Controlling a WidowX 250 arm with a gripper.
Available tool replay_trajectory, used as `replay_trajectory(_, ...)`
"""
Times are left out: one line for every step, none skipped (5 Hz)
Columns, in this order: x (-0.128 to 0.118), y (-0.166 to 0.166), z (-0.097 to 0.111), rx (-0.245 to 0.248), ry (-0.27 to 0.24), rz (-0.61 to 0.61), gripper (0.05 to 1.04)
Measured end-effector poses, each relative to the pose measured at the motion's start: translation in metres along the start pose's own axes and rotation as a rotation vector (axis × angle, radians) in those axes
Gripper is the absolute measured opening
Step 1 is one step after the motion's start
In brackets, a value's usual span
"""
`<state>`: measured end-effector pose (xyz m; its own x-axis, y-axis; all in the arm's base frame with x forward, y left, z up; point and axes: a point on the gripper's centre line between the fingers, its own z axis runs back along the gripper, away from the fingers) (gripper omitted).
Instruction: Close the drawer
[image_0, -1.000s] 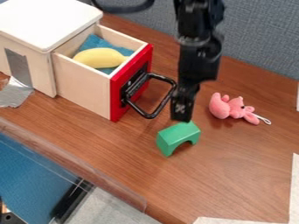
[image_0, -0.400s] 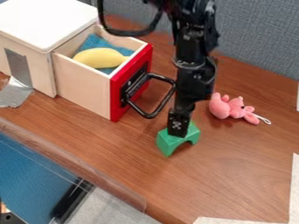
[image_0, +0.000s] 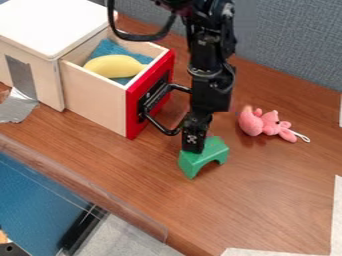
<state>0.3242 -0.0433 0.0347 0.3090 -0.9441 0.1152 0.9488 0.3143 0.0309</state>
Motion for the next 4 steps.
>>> replay_trajectory(-0.011, 0.001, 0.0, -0.013, 0.01, 0.008, 0.999)
replay_trajectory(-0.025, 0.003, 0.002, -0.022, 0.03, 0.035, 0.999)
replay_trajectory(-0.032, 0.0, 0.004, -0.032, 0.066, 0.022, 0.999)
replay_trajectory(-0.039, 0.0, 0.01, -0.023, 0.073, 0.023, 0.999)
